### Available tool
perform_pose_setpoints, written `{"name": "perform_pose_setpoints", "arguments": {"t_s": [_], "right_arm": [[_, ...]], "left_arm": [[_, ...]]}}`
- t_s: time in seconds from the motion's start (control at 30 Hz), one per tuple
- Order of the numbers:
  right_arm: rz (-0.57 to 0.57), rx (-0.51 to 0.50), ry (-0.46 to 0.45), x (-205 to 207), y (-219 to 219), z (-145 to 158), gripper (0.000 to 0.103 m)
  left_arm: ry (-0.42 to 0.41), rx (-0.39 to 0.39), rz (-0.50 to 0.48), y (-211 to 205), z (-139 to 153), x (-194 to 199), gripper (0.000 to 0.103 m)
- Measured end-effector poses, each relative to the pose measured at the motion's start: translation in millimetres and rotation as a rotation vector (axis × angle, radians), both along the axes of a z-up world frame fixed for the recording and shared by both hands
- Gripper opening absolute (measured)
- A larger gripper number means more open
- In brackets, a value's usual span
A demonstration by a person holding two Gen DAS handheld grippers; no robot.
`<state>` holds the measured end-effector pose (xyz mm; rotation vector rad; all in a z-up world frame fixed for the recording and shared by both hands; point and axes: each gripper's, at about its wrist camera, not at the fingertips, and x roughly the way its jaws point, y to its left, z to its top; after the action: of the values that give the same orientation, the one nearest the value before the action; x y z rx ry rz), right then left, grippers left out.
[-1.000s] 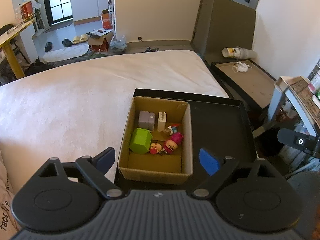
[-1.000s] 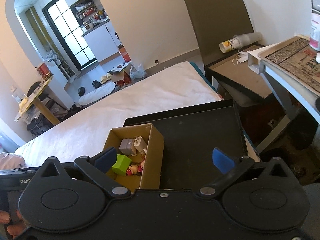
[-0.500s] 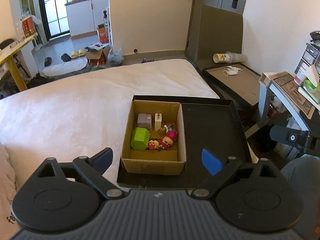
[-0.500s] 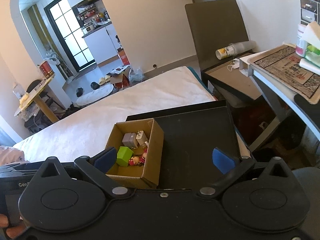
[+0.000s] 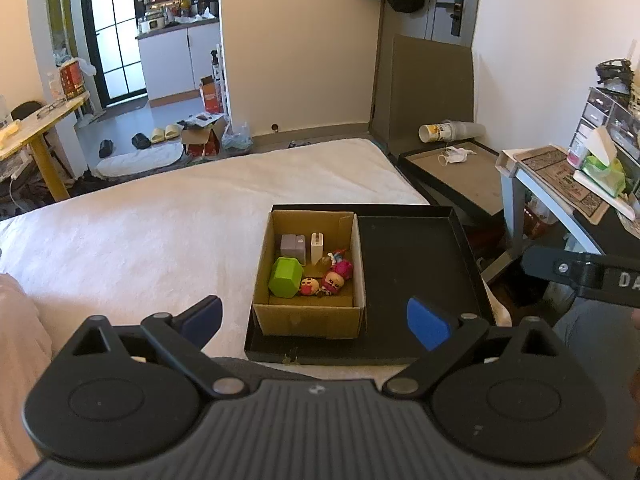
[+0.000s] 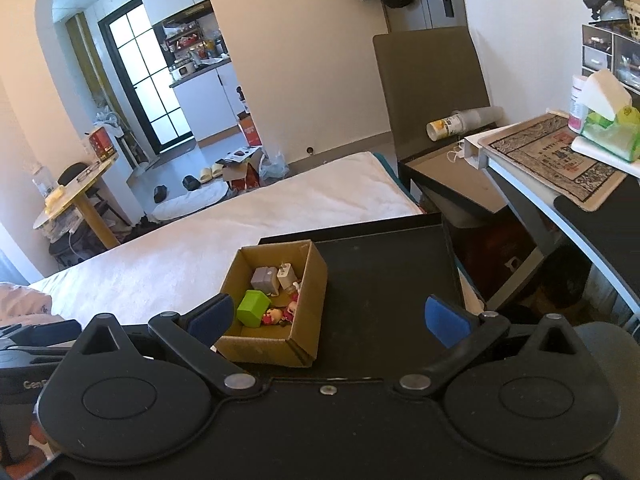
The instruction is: Organize rigid objects
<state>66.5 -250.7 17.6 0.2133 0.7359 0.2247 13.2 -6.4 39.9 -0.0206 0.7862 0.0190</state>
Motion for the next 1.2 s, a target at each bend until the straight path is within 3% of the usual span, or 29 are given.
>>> {"name": "perform_pose_setpoints", "arguments": {"t_s": [0.6,1.2], "right_arm": [[0.019,-0.059,-0.026,-43,5,6,0.103],[-0.006,-0.048,-0.052,-60,-10,13,0.103]], "left_arm": [[-0.048,-0.010,0.088,0,12,-47,0.098],[-0.067,0.004,0.061,-17,22,-71,0.098]]}}
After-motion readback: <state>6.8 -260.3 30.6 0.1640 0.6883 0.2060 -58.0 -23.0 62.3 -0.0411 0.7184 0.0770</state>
